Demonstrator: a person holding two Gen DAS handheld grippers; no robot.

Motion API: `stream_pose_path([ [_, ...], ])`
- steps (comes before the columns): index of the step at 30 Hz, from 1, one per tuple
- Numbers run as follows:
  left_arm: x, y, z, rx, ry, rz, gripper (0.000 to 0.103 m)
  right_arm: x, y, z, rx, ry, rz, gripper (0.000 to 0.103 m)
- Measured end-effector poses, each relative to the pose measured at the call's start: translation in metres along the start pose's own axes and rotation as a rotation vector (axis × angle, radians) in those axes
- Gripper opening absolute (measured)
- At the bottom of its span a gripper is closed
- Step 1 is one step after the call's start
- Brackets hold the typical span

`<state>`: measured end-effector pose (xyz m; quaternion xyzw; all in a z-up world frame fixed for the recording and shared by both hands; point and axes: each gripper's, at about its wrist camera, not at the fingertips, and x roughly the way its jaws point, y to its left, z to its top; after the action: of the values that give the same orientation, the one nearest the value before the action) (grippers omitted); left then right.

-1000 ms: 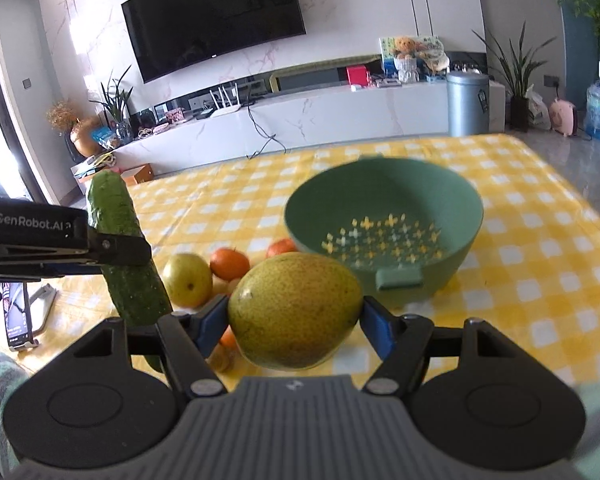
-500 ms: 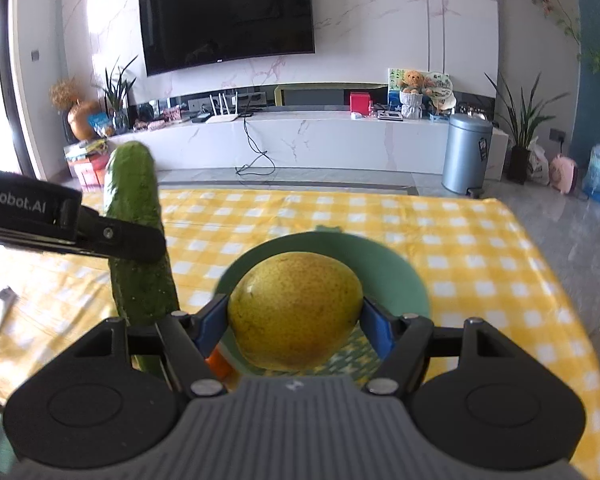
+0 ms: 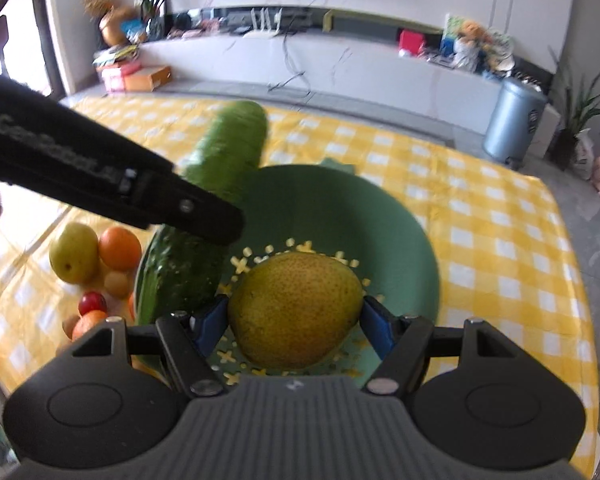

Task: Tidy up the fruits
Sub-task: 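Lower the cucumber into the green bowl and open the left tool while the right tool releases the pear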

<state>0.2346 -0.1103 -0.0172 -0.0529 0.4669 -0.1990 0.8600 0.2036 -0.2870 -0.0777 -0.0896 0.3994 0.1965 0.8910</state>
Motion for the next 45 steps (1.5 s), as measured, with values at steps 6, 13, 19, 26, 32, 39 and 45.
stream_pose_path([
  [6,0.021,0.006,0.001,-0.007,0.057,0.005,0.044,0.018,0.001,0.002,-0.043,0.069,0.005,0.068],
  [13,0.039,0.007,-0.005,0.007,0.114,0.019,0.043,0.034,0.005,0.004,-0.094,0.154,-0.001,0.068],
  [19,0.047,0.000,-0.012,0.054,0.135,0.053,0.043,0.046,0.005,0.005,-0.120,0.204,-0.008,0.068],
  [26,0.047,-0.003,-0.014,0.073,0.149,0.071,0.043,0.051,0.006,0.012,-0.137,0.240,-0.018,0.068],
  [32,0.051,-0.007,-0.011,0.072,0.149,0.079,0.049,0.048,0.007,0.007,-0.143,0.264,-0.015,0.069],
  [39,0.044,-0.011,-0.007,0.094,0.145,0.083,0.065,0.039,0.011,0.014,-0.182,0.259,-0.043,0.077],
  [45,0.030,-0.012,-0.008,0.091,0.119,0.096,0.067,0.028,0.016,0.018,-0.203,0.250,-0.079,0.083],
])
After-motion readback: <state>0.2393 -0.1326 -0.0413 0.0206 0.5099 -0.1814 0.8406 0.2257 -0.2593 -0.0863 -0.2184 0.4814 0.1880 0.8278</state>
